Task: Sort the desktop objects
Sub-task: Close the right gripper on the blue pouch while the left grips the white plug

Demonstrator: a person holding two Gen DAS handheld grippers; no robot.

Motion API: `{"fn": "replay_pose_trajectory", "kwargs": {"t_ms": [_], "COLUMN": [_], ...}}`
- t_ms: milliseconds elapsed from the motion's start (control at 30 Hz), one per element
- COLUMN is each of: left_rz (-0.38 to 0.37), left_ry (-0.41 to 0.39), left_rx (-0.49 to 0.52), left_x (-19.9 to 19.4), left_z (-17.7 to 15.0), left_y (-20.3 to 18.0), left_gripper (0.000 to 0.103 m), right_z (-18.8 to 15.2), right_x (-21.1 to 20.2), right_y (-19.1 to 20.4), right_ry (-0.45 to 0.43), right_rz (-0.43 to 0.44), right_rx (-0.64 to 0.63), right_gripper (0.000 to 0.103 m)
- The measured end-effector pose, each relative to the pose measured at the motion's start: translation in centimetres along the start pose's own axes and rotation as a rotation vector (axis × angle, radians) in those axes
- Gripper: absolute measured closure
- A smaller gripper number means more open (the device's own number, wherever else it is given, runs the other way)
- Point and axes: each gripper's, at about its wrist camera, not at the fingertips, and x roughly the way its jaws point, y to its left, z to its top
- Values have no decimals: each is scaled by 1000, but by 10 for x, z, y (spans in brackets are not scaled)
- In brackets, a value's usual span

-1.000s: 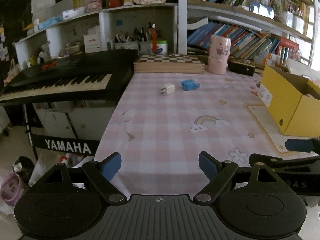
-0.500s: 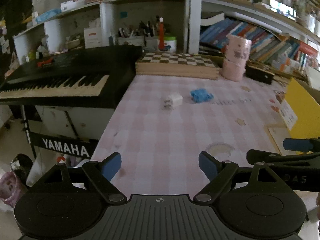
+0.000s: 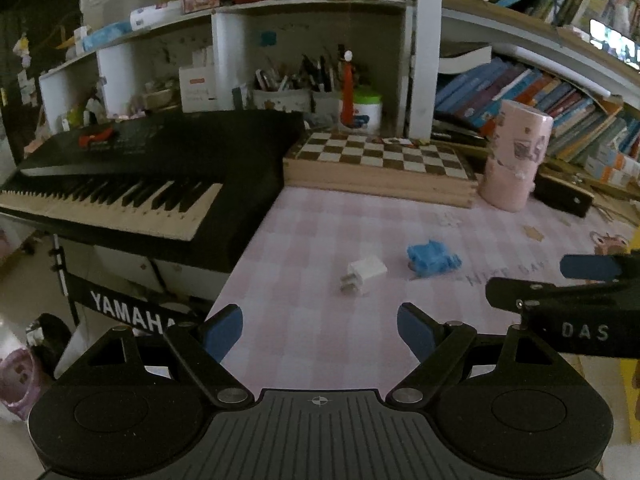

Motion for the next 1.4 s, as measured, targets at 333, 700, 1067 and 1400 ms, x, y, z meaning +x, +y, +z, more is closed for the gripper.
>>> {"fn": "replay_pose_trajectory", "kwargs": {"t_ms": [333, 700, 1067, 1400], "left_rz": [53, 69, 42, 20], "left_ry": [44, 83, 101, 126], "left_rx": [-18, -23, -37, -29], "left_x": [36, 73, 105, 125], "left_z": [12, 18, 23, 22], "left_y": [-1, -7, -26, -41], "left_gripper": [16, 16, 18, 55], "right_z": [26, 33, 38, 37], "right_x": [70, 133, 131, 114], "right_y": [1, -2, -28, -36], "right_ry": [61, 124, 94, 93], "right_rz": [70, 60, 87, 88], "right_rx": [-113, -117, -6, 56], "right_gripper": [24, 34, 63, 63]}}
